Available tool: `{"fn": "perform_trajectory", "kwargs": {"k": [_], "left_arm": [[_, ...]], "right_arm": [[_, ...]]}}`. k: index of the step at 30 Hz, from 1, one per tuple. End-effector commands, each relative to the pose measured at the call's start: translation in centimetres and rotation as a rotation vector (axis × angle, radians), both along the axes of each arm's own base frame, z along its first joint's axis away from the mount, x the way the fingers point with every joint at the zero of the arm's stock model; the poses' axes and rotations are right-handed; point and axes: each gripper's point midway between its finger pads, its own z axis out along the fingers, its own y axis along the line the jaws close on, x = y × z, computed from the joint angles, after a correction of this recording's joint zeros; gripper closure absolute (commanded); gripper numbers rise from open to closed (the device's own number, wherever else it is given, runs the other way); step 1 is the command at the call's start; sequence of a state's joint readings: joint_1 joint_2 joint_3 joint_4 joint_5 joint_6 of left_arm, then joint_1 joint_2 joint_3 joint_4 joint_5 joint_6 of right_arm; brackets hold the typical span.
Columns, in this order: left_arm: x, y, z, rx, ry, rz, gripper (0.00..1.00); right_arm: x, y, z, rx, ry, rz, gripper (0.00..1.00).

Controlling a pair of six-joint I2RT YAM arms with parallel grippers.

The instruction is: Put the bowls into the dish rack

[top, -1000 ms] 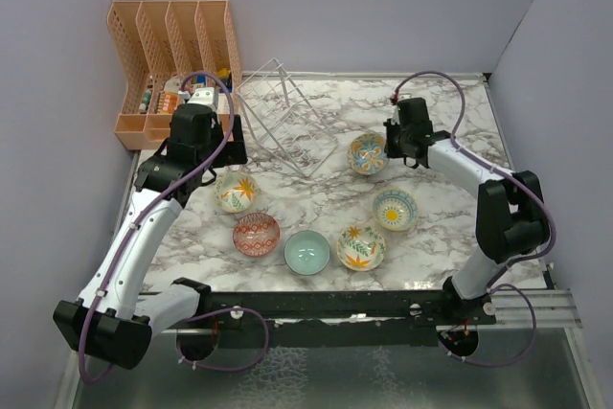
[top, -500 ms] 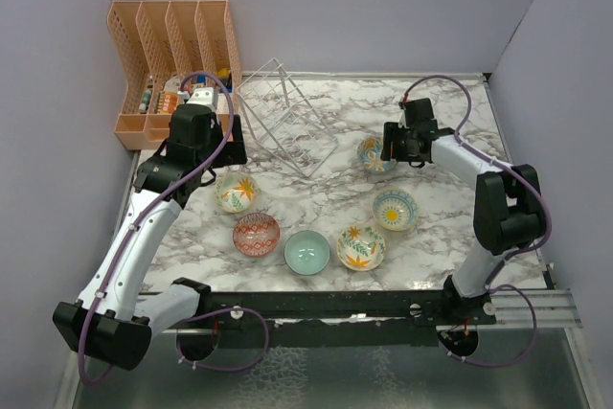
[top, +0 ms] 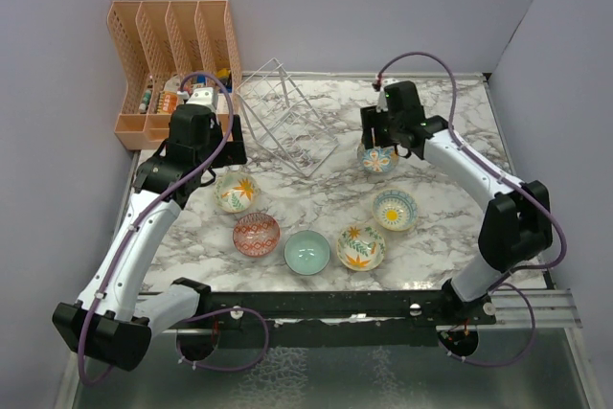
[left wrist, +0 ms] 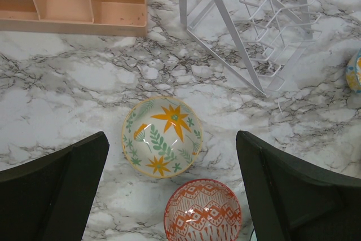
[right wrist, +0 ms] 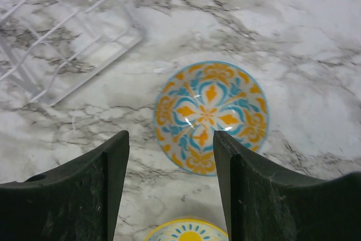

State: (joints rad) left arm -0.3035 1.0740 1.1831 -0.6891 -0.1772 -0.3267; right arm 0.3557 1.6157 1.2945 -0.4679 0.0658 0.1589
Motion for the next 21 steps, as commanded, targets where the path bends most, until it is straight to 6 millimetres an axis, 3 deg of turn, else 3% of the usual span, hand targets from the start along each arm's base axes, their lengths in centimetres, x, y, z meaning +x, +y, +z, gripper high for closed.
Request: {"fn": "perform_trajectory", "kwargs": {"k": [1,5,10,14,21], "left_arm": [[-0.3,0.0,1.0,-0.01,-0.034,-0.002,0.01],[-0.5,0.1,1.0,-0.01,-0.034,0.002,0.01],[-0.7,0.3,1.1,-0.006,-0.033,0.007,0.01],[-0.7,0.4,1.1,0.001,-0.029,0.01,0.01],[-0.7,0.4,1.0,0.003,-0.024,0.009,0.01]], "right_arm": [[-0.6,3.7,-0.7,-0.033,0.052,0.118,0.4],[-0.6,5.1,-2.1,-0.069,0.082,0.135,0.41],[-1.2,5.1,-5.6,-0.184,0.179,0.096,0.43],[-1.4,5.9,-6.6,-0.22,0.183,0.106,0.45],[-1.9,4.5,-9.2,-0.34,0.24,0.022,0.48]]}}
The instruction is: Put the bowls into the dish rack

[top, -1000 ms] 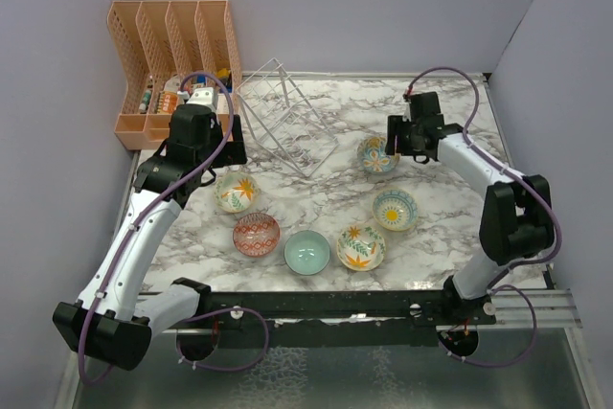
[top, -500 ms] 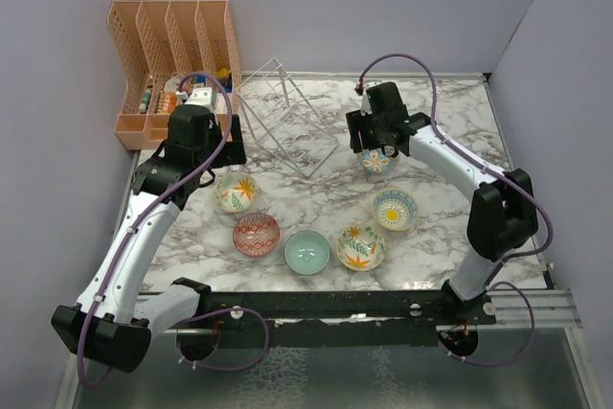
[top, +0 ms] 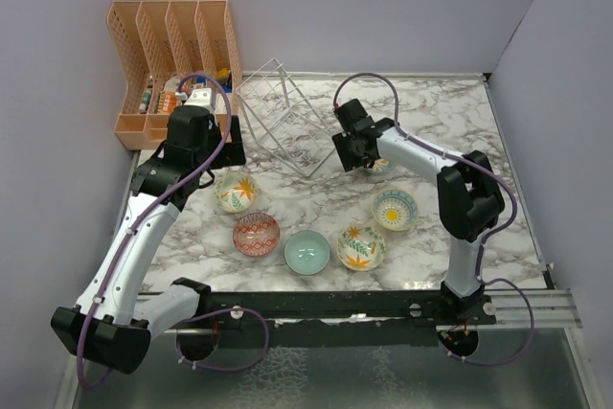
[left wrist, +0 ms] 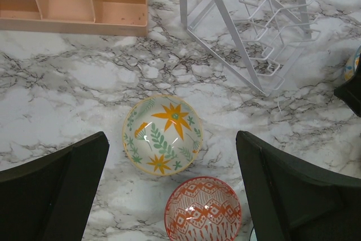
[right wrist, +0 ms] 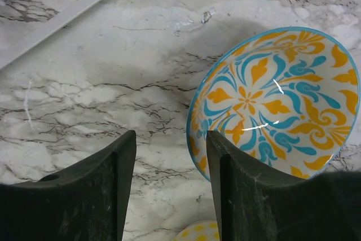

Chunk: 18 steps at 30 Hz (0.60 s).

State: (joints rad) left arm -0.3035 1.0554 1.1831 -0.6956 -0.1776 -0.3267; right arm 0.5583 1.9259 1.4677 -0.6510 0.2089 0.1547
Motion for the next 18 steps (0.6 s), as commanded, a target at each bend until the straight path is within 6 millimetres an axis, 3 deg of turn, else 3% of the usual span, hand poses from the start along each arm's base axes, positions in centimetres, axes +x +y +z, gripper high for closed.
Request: {"fn": "perform_trajectory", "kwargs": {"k": [1,7,12,15,18], "left_arm": [[-0.3,0.3,0.5,0.007,-0.012,0.008,0.01],[-0.2,0.3,0.3,0.011,-0.007,0.008,0.01],[-0.2,0.2,0.3,0.008,-0.008,0.007,0.01],[-0.3,0.3,0.3,0.012,-0.011,0.006,0.01],[-0.3,0.5,0.4,0.019,-0.01,0.013,0.01]], "right_arm": [[0.3,-1.9,-0.6,-0.122,-0.015,-0.088,0.49],[0.9,-3.1,-1.1,-0.205,-0.049,-0.125,0.54],[1.6,-2.8,-1.3,-0.21,-0.064,-0.109,0.72],[1.7,-2.5,-1.1,-0.194,-0.062,-0.102,0.98],[2.0,-1.7,0.8,-0.135,-0.094,-0.104,0.99]]}}
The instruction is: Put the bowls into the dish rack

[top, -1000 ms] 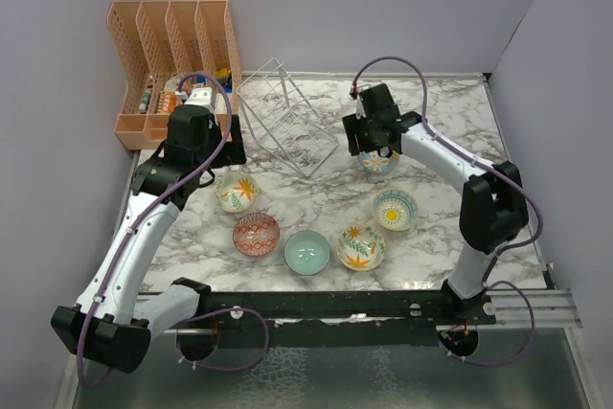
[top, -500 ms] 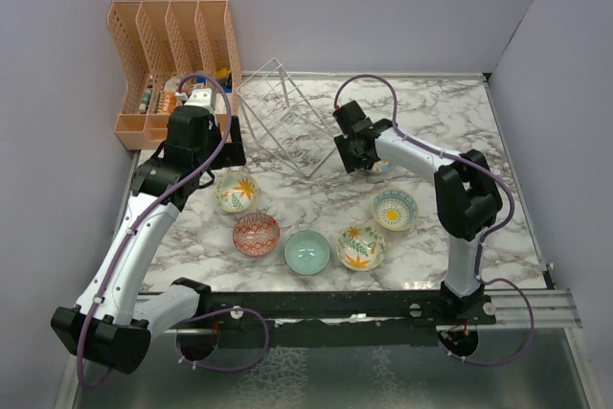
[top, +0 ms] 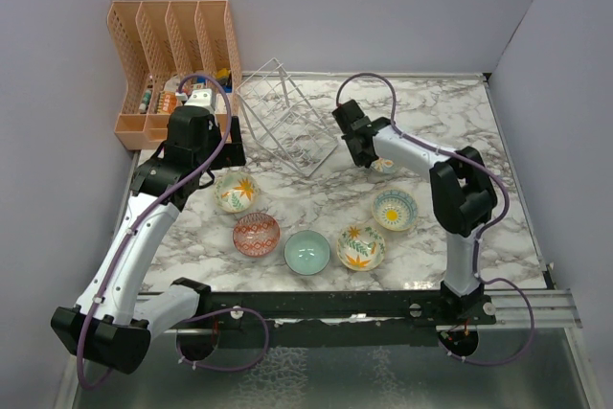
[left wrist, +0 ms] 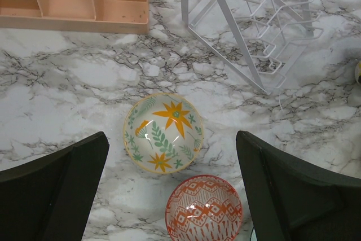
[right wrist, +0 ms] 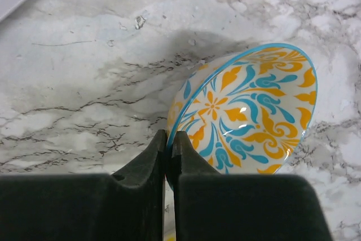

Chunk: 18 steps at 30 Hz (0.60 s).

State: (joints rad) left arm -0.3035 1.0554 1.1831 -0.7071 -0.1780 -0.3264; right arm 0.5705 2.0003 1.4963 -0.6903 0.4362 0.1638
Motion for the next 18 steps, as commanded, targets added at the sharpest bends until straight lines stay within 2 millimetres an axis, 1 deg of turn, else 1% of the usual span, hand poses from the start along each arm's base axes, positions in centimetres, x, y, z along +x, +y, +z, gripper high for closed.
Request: {"fn": "perform_trajectory", "kwargs": {"k": [1,4,6,12,13,14,17,18], "left_arm": [[-0.2,0.5,0.7,0.019,-0.024,0.013,0.01],[-0.2,0.6,0.9,0.02,-0.03,0.015,0.01],[-0.1,0.5,1.0,0.017,-0.032,0.012,0.01],[0.1,0.3,2.0,0.007,-0.051,0.007,0.01],[0.0,0.3,2.2,0.007,-0.054,0.006,0.01],[0.0,0.2,2.3,0.008,-0.056,0.006,0.01],[-0.1,0.1,2.4,0.012,-0.057,0.0,0.01],[-0.1,0.1,2.4,0.014,-0.057,-0.003,0.01]], "right_arm": [[1.2,2.0,3.4,0.106,-0.082,0.004,0.99],[1.9,4.3,7.4,0.272,-0.152,0.028,0.99],[2.1,5.9,10.1,0.414,-0.187,0.018,0.99],[1.3,11.5,17.3,0.899,-0.249,0.053,0.99],[1.1,12.1,18.7,0.983,-0.273,0.056,0.99],[1.2,12.8,20.6,1.092,-0.312,0.071,0.99],[0.6,13.2,23.5,1.376,-0.347,0.027,0.99],[0.4,13.1,24.1,1.45,-0.36,0.01,0.99]]}}
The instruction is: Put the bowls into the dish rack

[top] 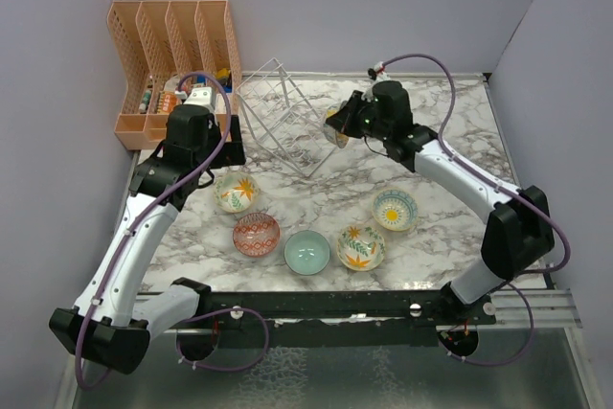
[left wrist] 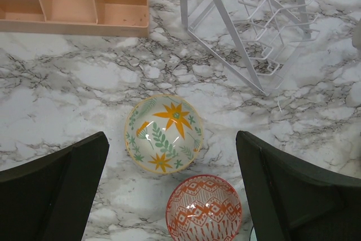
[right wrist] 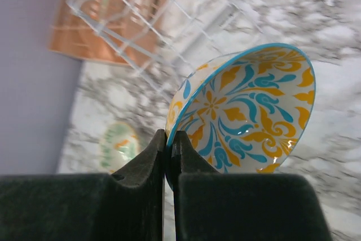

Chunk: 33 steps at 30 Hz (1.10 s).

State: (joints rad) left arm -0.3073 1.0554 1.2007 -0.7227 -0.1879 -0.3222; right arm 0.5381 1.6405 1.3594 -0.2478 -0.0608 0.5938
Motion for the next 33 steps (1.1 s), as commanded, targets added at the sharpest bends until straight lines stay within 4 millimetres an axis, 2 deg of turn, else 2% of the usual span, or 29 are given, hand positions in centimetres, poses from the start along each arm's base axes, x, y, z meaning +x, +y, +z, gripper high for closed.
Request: {"fn": "perform_trajectory", "kwargs": {"k": [1,4,6,10,14,25,33], "left_arm": [[-0.1,-0.1,2.0,0.007,-0.054,-0.008,0.01],[-0.1,-0.4,1.9,0.007,-0.048,-0.015,0.01],[-0.1,-0.7,1.9,0.001,-0.044,-0.024,0.01],[-0.3,-1.1,1.9,-0.003,-0.037,-0.035,0.01],[-0.5,-1.5,2.1,0.0,-0.032,-0.048,0.01],[-1.4,-2.1,2.1,-0.018,-0.01,-0.063,0.01],[-1.7,-2.9,1.6,0.01,0.001,-0.096,0.01]], "right_arm": [[-0.3,2.6,8.5,0.575,-0.13,0.022,0.99],[-0.3,2.3,9.9,0.746,-0.186,0.003,0.99],[-0.1,2.2,9.9,0.82,-0.198,-0.009,0.99],[0.4,1.7,9.1,0.957,-0.201,-0.047,0.99],[0.7,2.2,8.4,1.074,-0.206,-0.061,0.99],[0.9,4.1,4.8,1.156,-0.18,-0.163,0.99],[0.7,2.3,3.1,1.152,-0.18,-0.274,0.99]]}}
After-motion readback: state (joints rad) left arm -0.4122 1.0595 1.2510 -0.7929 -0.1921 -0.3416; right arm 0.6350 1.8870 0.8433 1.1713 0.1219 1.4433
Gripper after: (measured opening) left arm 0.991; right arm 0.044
